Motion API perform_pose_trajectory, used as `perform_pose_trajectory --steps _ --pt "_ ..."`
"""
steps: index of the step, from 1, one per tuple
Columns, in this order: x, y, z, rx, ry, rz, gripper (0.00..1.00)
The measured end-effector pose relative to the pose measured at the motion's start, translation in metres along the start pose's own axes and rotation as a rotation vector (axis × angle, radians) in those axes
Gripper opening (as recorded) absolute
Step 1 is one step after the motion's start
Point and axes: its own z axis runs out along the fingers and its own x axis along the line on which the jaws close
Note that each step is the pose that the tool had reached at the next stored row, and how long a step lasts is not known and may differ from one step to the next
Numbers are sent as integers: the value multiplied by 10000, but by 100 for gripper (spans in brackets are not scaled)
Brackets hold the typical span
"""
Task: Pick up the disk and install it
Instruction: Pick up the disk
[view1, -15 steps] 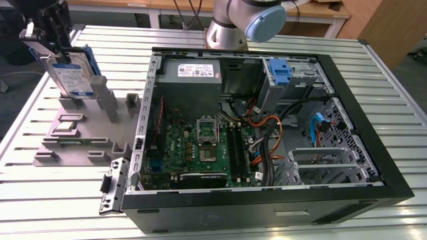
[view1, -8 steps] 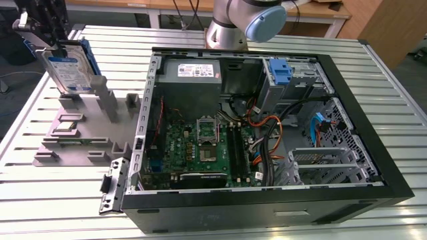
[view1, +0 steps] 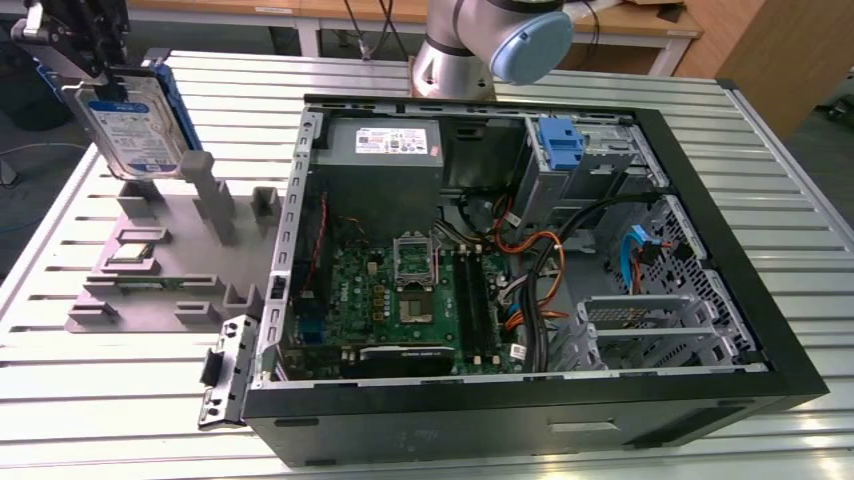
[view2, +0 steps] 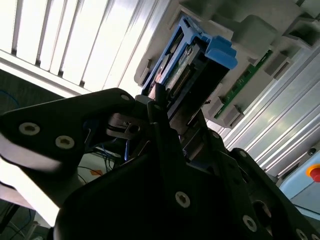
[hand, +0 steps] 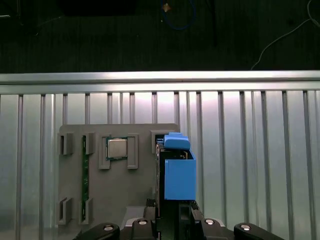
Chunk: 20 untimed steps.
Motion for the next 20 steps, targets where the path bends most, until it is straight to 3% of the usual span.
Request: perform_pose_trajectory --steps 5,14,20 --pt "-3 4 -98 -2 1 0 35" --pt "-3 5 -118 -4 2 0 35" --pt "-7 9 -226 0 0 1 35"
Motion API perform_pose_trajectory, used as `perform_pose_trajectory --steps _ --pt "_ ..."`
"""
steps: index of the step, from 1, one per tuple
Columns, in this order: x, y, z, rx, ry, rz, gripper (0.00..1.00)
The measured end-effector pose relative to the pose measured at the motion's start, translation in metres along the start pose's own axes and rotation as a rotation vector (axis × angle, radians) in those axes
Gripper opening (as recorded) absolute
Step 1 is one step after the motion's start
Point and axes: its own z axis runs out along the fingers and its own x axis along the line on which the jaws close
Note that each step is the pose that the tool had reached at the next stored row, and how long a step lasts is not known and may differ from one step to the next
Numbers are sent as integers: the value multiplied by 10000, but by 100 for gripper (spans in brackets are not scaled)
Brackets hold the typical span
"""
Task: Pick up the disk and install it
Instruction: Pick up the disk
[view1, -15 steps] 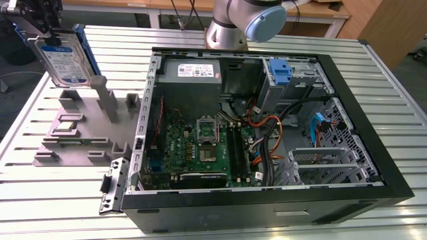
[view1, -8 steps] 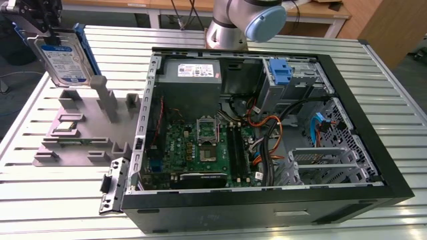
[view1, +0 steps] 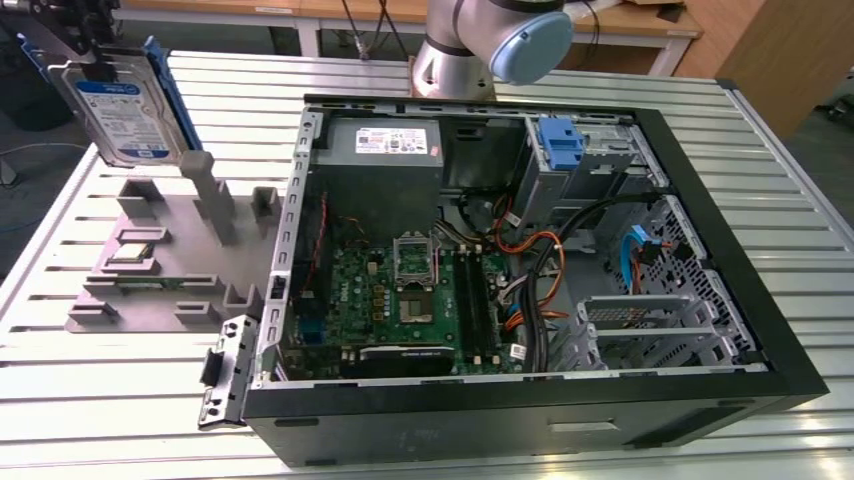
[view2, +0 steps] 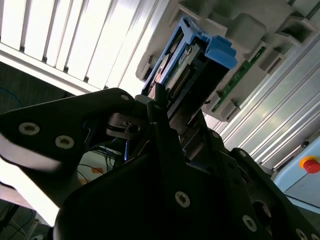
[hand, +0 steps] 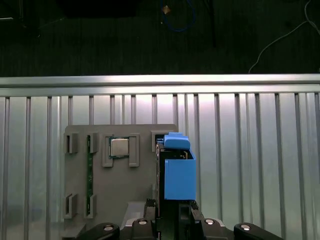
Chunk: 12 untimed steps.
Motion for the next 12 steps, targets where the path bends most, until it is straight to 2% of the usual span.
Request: perform_pose_trajectory --steps 12 --pt "-9 9 -311 0 0 0 35"
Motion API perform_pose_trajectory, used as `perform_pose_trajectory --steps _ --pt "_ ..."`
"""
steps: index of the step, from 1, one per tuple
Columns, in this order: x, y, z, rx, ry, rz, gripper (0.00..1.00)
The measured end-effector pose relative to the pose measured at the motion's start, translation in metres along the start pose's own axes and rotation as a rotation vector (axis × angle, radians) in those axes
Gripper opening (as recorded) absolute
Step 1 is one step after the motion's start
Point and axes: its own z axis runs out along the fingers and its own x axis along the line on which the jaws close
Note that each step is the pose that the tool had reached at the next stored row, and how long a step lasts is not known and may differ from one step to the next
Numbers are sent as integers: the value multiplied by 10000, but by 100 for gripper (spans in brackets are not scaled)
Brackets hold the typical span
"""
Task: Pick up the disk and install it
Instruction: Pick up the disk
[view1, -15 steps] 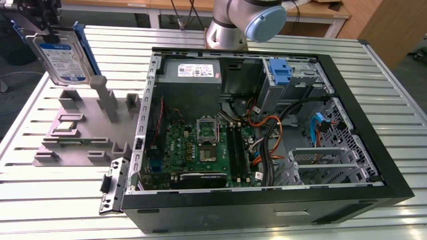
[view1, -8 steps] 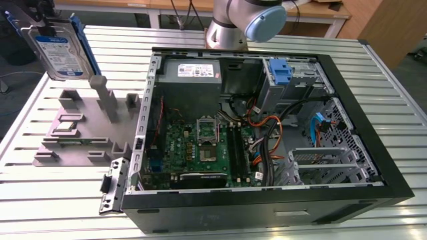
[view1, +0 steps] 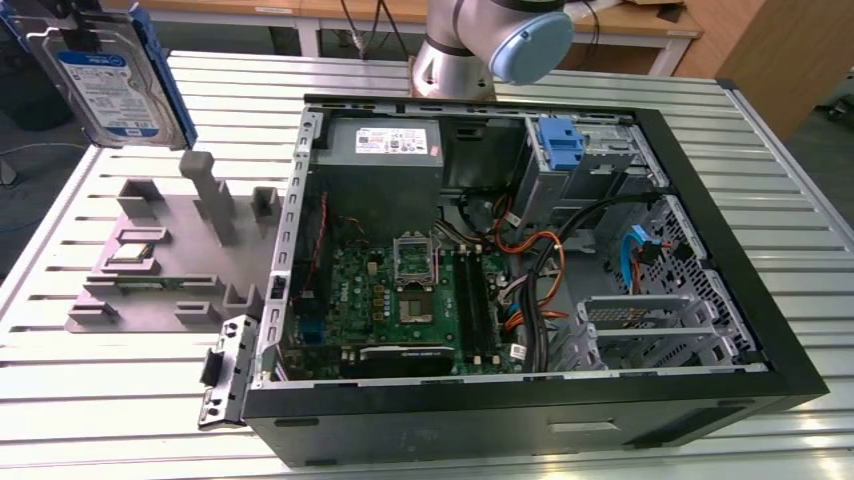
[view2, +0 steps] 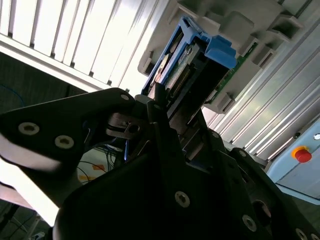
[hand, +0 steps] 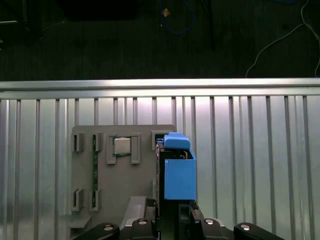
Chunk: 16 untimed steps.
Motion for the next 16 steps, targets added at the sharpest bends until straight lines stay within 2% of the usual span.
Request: perform_pose_trajectory --steps 6,16 --pt "-3 4 -96 1 0 0 35" --pt "-3 4 -110 -2 1 0 35"
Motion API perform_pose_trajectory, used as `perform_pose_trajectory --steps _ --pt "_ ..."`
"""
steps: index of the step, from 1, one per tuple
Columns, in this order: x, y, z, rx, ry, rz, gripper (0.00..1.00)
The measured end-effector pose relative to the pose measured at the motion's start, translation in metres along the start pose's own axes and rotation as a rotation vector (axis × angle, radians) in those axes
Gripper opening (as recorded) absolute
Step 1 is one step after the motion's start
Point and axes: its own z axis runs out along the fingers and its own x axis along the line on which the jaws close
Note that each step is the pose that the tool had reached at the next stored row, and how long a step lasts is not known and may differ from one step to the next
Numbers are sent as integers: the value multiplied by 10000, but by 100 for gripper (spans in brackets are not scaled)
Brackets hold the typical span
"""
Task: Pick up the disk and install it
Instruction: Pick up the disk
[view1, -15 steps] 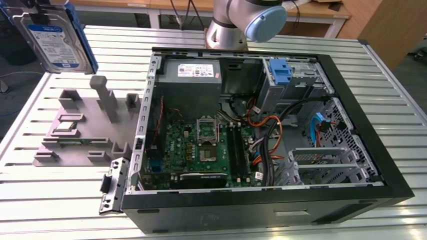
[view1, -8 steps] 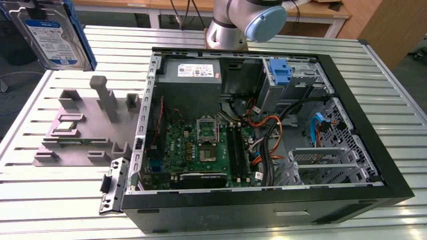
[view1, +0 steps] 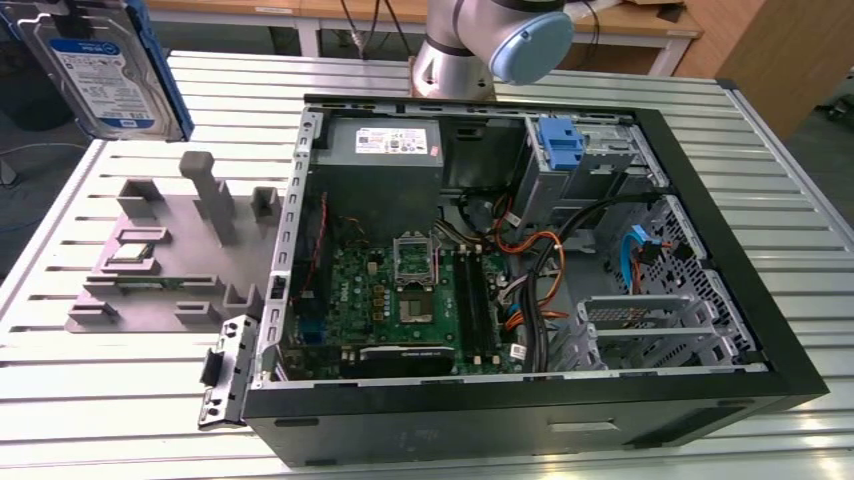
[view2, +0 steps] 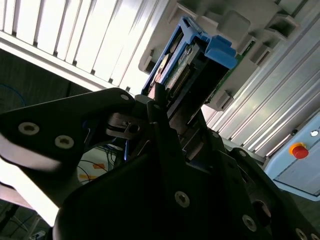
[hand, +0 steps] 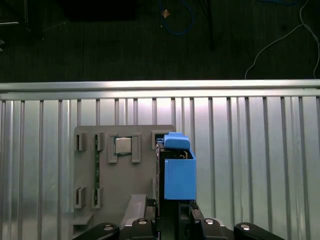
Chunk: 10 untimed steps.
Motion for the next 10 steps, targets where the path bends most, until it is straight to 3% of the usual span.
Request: perform_pose_trajectory --steps 10 --pt "-6 9 -209 2 -1 0 35"
